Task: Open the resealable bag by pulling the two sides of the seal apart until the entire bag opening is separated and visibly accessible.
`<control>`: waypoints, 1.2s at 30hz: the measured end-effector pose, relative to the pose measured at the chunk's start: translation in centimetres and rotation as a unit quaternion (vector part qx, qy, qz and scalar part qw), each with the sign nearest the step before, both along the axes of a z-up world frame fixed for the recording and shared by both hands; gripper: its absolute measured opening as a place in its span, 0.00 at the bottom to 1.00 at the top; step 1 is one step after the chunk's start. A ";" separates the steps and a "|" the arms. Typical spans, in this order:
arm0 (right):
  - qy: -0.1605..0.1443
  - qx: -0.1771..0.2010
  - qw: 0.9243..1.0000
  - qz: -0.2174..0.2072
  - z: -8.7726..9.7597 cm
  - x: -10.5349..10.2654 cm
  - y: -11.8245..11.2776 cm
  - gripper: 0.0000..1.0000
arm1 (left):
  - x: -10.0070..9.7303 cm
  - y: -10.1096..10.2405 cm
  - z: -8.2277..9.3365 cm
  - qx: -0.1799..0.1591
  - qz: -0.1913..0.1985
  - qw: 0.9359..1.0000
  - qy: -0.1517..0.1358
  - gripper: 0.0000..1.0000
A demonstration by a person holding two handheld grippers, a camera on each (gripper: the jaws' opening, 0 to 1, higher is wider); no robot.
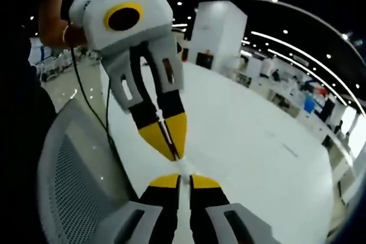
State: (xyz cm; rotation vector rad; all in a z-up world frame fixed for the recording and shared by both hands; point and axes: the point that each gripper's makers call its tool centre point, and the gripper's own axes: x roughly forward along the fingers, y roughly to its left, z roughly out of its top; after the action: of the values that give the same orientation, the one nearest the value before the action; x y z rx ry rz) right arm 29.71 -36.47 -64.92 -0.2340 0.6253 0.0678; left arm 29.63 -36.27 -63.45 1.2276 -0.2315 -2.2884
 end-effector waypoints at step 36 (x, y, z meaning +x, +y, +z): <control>0.038 -0.049 0.997 0.051 -1.2 0.0 0.8 0.00 | -0.5 0.3 -1.1 0.051 0.033 0.995 0.077 0.00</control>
State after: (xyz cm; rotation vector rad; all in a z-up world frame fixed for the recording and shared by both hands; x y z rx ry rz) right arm 29.74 -35.64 -66.08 -0.3597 0.6936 0.1440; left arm 29.15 -36.00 -64.59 1.0831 -0.0184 -2.3487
